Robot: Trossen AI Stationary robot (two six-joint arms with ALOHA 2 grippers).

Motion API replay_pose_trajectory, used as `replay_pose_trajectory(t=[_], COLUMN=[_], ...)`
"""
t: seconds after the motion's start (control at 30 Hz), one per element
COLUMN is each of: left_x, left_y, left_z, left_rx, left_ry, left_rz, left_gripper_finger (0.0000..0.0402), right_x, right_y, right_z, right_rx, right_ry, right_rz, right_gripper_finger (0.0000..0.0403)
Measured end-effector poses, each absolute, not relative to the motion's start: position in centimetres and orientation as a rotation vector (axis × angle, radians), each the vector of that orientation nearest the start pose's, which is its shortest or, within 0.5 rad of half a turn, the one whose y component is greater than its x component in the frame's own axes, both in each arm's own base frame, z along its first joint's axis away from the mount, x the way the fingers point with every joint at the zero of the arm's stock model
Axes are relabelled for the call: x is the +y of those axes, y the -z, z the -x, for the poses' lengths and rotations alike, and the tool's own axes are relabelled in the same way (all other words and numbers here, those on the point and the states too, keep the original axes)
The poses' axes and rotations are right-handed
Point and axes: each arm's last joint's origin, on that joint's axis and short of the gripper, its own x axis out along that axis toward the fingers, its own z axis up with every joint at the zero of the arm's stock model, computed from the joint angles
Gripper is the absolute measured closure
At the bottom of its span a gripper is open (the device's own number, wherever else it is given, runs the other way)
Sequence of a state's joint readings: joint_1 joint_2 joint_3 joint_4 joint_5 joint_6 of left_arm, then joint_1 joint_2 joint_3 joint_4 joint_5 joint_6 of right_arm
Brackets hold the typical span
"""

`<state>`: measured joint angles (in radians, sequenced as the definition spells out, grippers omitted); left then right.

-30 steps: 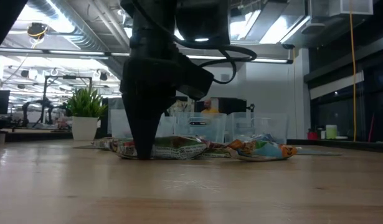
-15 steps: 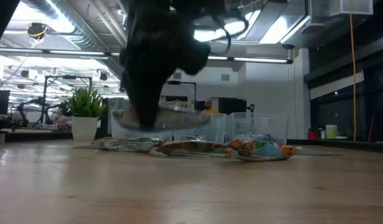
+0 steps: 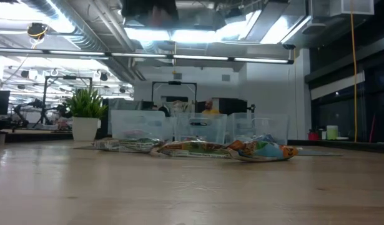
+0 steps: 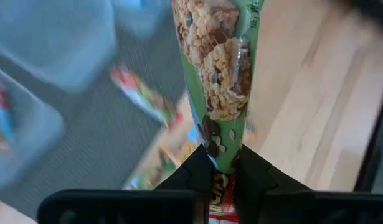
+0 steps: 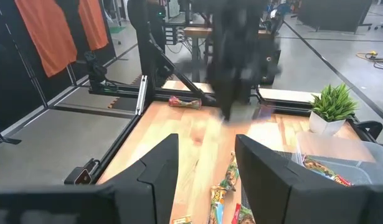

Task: Pick and place Granola Bars by type
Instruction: Put the bottom middle red snack bar into the left transparent bin

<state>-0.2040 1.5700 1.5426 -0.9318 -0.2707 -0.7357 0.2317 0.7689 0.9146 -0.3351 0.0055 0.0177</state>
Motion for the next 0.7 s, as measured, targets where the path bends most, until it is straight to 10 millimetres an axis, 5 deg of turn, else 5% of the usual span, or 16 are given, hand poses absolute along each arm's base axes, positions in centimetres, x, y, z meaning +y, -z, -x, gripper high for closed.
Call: replay_pose_trajectory(t=[0.3, 0.7], left_x=[-4.2, -3.6], left_y=[-42.6, -44.0], left_z=[-24.9, -23.1], left_rx=[0.462, 0.395], left_ry=[-0.342, -0.380], left_rz=[0.244, 0.161], left_gripper_finger=[0.0371, 0.0371], right_x=[3.6, 3.6], right_y=[-36.4, -36.4], right_z=[-15.5, -15.5], right_rx=[0.190, 0.193], right_ry=[-0.223, -0.219], right_rz=[0.000, -0.025], right_gripper_finger=[0.0240, 0.0240])
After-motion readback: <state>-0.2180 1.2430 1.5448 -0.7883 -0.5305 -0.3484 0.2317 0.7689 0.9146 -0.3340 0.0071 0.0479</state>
